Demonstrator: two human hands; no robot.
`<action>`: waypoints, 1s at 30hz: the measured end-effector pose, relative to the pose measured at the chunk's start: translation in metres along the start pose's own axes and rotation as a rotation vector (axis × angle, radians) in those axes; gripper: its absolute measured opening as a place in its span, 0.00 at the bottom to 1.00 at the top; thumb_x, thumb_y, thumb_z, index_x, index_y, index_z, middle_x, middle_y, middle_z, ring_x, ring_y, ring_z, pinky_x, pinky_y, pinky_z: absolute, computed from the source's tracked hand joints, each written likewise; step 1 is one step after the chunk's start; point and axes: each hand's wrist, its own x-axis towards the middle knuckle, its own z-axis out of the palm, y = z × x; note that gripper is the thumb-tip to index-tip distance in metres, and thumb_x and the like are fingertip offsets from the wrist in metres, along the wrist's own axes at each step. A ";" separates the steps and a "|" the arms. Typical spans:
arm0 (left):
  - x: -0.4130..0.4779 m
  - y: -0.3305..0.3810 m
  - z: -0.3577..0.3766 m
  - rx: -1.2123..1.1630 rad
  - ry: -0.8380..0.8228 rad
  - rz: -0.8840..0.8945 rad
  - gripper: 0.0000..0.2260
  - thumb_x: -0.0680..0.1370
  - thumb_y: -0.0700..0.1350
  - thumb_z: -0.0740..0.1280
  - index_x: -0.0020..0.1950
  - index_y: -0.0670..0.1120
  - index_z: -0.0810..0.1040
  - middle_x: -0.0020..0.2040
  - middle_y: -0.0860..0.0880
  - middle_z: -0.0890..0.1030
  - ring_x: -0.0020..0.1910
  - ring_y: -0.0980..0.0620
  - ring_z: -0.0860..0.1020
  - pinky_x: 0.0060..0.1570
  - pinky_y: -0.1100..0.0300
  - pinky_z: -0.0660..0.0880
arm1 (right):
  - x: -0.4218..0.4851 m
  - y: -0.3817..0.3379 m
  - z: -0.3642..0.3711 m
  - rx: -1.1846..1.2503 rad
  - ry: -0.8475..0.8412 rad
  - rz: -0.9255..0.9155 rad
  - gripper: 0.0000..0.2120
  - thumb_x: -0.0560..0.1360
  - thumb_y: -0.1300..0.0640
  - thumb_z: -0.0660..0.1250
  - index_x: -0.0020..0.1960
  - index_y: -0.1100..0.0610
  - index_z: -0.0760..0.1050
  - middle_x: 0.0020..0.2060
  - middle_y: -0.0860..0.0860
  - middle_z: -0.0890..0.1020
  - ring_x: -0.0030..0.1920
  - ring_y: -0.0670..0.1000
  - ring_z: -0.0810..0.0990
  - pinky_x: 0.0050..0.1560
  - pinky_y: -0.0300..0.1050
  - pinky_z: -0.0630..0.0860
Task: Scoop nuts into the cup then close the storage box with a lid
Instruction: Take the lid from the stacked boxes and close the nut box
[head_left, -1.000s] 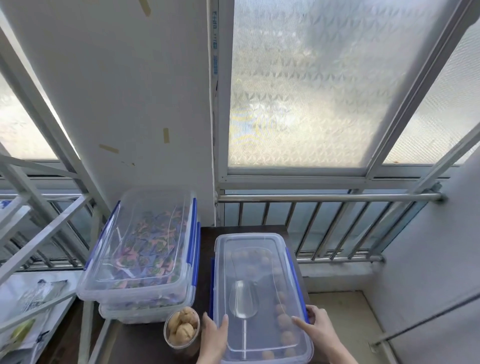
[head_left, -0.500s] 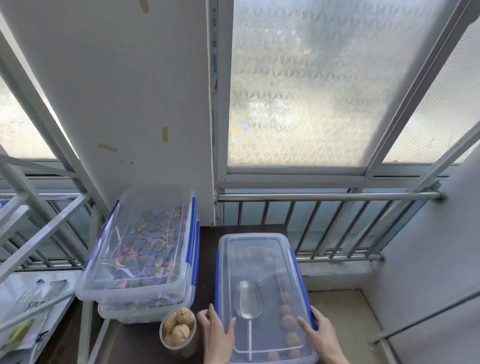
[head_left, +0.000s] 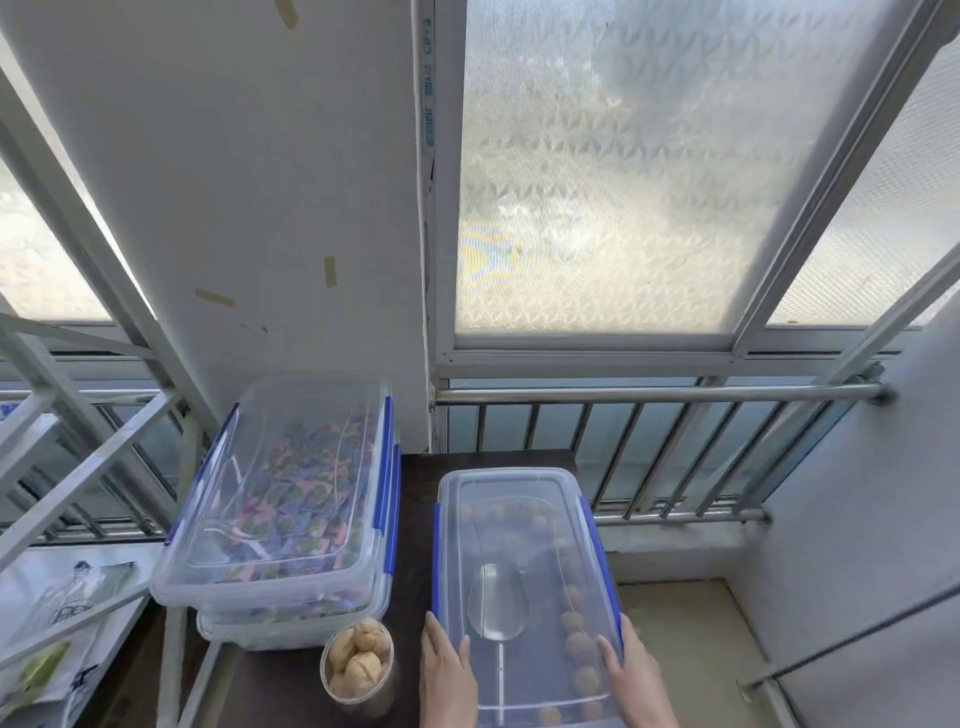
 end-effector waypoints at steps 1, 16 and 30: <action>0.002 -0.003 0.002 -0.012 0.021 0.002 0.28 0.78 0.39 0.67 0.72 0.30 0.60 0.69 0.28 0.68 0.65 0.31 0.72 0.61 0.42 0.72 | -0.001 0.000 0.000 -0.002 0.003 -0.003 0.23 0.77 0.61 0.63 0.71 0.60 0.65 0.64 0.58 0.76 0.63 0.59 0.76 0.58 0.45 0.69; 0.023 -0.019 0.018 0.275 0.023 0.256 0.31 0.82 0.55 0.36 0.59 0.31 0.66 0.45 0.31 0.83 0.33 0.39 0.85 0.23 0.56 0.79 | -0.001 0.000 0.006 -0.055 -0.021 0.042 0.24 0.79 0.53 0.59 0.73 0.54 0.59 0.67 0.56 0.73 0.65 0.57 0.74 0.62 0.48 0.69; 0.007 -0.005 0.001 0.205 -0.101 0.128 0.30 0.79 0.42 0.66 0.75 0.32 0.55 0.75 0.35 0.62 0.69 0.39 0.71 0.63 0.52 0.73 | -0.001 0.005 0.006 -0.066 -0.045 0.058 0.22 0.77 0.49 0.59 0.70 0.50 0.62 0.64 0.53 0.77 0.61 0.56 0.77 0.59 0.49 0.71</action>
